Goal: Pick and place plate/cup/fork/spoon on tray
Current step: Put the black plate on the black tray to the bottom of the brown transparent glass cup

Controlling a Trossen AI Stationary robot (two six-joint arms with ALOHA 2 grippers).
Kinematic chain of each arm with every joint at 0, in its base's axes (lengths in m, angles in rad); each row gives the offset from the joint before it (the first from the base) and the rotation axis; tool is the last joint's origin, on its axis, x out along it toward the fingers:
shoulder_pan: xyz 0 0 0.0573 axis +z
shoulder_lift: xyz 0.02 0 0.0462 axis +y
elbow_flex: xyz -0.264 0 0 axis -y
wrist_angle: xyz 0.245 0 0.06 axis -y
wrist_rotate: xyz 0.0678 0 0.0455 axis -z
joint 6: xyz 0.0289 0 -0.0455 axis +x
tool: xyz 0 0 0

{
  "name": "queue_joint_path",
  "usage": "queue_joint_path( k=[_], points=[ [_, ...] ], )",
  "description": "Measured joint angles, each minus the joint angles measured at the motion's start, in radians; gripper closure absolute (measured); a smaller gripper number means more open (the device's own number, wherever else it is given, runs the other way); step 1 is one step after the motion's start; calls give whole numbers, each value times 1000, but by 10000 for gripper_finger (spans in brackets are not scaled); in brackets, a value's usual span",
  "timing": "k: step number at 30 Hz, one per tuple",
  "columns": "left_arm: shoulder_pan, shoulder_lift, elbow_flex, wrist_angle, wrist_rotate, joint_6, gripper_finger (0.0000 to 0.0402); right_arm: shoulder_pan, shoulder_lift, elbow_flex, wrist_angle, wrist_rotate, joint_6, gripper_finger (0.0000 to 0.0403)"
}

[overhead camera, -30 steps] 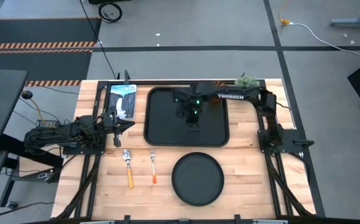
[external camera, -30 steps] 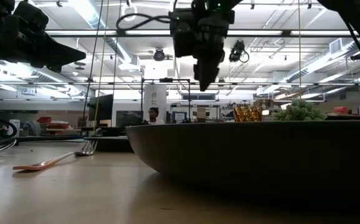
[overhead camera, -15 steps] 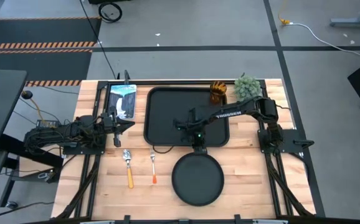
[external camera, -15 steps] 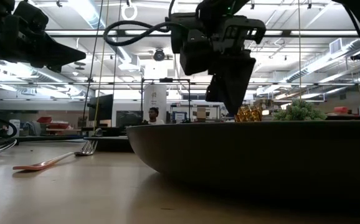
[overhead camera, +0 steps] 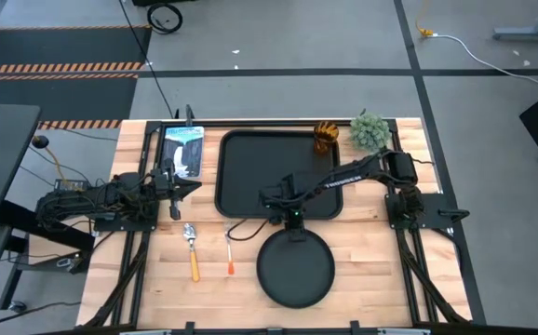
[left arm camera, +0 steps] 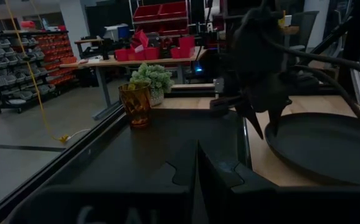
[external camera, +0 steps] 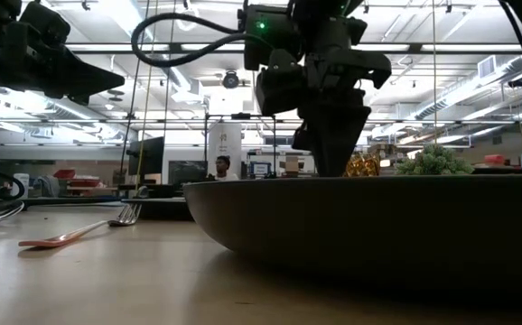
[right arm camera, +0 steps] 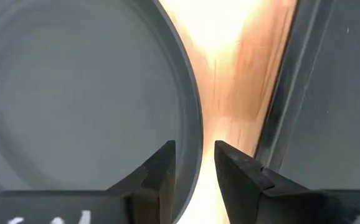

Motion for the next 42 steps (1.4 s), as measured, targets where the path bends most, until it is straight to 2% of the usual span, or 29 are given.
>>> queue_joint_path(
  k=[11, 24, 42],
  points=[
    [0, 0, 0, 0, 0, 0, 377, 9, 0, 0, 12, 8, -14, 281],
    [0, 0, 0, 0, 0, 0, 377, 11, 1, -72, 74, 21, -15, 284],
    [0, 0, 0, 0, 0, 0, 377, 11, 1, -72, 74, 6, -42, 362]
  ],
)
